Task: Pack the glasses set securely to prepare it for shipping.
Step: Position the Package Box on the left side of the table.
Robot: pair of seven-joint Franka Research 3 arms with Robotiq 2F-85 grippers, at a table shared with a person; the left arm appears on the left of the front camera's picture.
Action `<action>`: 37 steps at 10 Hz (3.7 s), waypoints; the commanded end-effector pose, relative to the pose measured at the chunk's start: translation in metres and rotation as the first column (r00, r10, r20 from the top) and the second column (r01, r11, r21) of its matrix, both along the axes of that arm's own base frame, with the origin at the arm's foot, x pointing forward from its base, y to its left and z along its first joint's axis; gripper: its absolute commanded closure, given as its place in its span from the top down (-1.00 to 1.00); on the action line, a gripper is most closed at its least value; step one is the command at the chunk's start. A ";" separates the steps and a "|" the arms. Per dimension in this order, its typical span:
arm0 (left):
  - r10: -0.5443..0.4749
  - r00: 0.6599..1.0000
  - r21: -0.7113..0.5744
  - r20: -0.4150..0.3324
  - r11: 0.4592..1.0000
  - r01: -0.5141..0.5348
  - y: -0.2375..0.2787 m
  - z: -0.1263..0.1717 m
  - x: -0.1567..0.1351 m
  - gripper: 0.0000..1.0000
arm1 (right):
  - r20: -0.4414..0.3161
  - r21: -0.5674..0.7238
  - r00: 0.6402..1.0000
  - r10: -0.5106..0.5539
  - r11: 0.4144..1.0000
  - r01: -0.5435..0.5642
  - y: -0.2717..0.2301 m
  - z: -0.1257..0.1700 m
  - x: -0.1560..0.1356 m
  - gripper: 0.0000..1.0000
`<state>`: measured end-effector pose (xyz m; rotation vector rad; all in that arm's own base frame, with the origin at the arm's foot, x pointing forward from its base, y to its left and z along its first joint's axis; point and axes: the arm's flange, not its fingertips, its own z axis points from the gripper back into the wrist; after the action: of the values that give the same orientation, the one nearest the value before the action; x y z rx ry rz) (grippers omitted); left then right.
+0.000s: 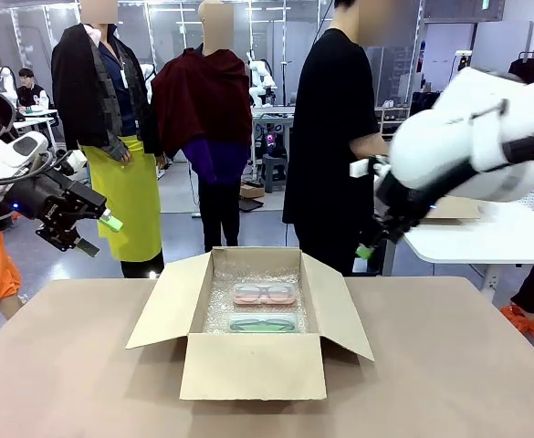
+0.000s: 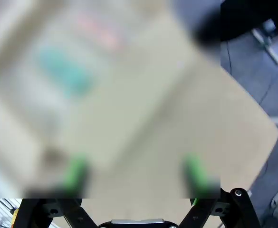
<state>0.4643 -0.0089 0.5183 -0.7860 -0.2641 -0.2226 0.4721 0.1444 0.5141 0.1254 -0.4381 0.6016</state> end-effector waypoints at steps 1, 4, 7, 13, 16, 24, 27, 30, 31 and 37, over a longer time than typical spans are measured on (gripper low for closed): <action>0.000 1.000 -0.081 0.004 0.997 0.000 0.013 -0.008 0.018 1.00 | 0.001 -0.013 0.984 -0.176 0.984 0.176 -0.029 -0.004 -0.033 1.00; 0.000 1.000 -0.112 0.026 0.994 0.003 0.020 -0.032 0.035 1.00 | -0.010 -0.012 0.943 -0.333 0.943 0.333 -0.064 0.001 -0.057 1.00; 0.021 1.000 -0.083 0.012 0.996 -0.020 0.020 -0.032 0.028 1.00 | -0.012 -0.001 0.977 -0.215 0.977 0.215 -0.061 -0.004 -0.040 1.00; 0.052 0.999 -0.167 -0.009 0.985 -0.052 0.037 -0.066 0.050 1.00 | -0.012 -0.001 0.977 -0.215 0.977 0.215 -0.061 -0.004 -0.040 1.00; 0.064 0.997 -0.262 -0.033 0.963 -0.070 0.059 -0.108 0.059 1.00 | -0.012 -0.001 0.977 -0.215 0.977 0.215 -0.061 -0.004 -0.040 1.00; 0.112 0.977 -0.496 -0.181 0.848 -0.189 0.051 -0.233 0.119 1.00 | -0.012 -0.001 0.977 -0.215 0.977 0.215 -0.061 -0.004 -0.040 1.00; 0.066 0.972 -0.514 -0.225 0.840 -0.176 0.031 -0.259 0.126 1.00 | -0.012 -0.001 0.977 -0.215 0.977 0.215 -0.061 -0.004 -0.040 1.00; -0.039 0.949 -0.565 -0.312 0.811 -0.153 0.011 -0.275 0.124 1.00 | -0.012 -0.001 0.977 -0.215 0.977 0.215 -0.061 -0.004 -0.040 1.00; -0.060 0.947 -0.581 -0.315 0.801 -0.143 0.006 -0.275 0.120 1.00 | -0.012 -0.001 0.977 -0.215 0.977 0.215 -0.061 -0.004 -0.040 1.00; -0.143 0.958 -0.663 -0.249 0.746 -0.061 0.001 -0.267 0.107 -1.00 | -0.012 -0.001 0.977 -0.215 0.977 0.215 -0.061 -0.004 -0.040 1.00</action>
<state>0.5727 -0.0113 0.2479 -1.5035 -0.0127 -0.0154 0.4313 0.0850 0.5086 0.0808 -0.4250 0.3658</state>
